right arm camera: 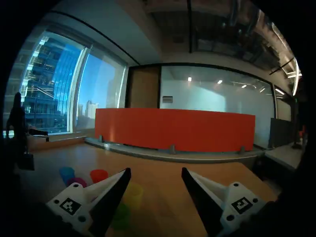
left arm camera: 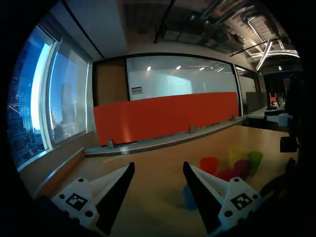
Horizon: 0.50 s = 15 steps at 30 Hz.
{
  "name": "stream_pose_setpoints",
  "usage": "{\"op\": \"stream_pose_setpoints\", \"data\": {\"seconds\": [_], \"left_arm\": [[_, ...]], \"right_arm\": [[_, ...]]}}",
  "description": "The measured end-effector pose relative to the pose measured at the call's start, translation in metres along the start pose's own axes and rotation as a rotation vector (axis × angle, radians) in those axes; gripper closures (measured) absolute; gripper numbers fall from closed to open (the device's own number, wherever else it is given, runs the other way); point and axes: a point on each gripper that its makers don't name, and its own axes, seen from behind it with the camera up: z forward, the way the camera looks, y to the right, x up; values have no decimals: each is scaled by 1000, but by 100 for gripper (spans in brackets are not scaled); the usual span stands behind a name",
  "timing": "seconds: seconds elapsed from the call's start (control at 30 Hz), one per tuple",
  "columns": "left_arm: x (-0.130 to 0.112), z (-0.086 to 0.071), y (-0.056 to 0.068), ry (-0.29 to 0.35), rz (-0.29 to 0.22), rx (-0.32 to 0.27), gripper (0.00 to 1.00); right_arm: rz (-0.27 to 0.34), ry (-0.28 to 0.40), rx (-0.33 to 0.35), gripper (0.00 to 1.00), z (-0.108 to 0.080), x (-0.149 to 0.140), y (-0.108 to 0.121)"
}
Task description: Pour water
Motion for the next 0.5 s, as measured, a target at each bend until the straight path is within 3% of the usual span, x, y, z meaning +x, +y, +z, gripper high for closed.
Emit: {"op": "stream_pose_setpoints", "data": {"seconds": [0.3,0.5], "left_arm": [[4,-3,-12,46,22,97,9],[-3,-1,-13,44,-45,119,10]], "right_arm": [[46,36,-138,1,2,-1,22],[45,42,-167,1,-1,-5,22]]}}
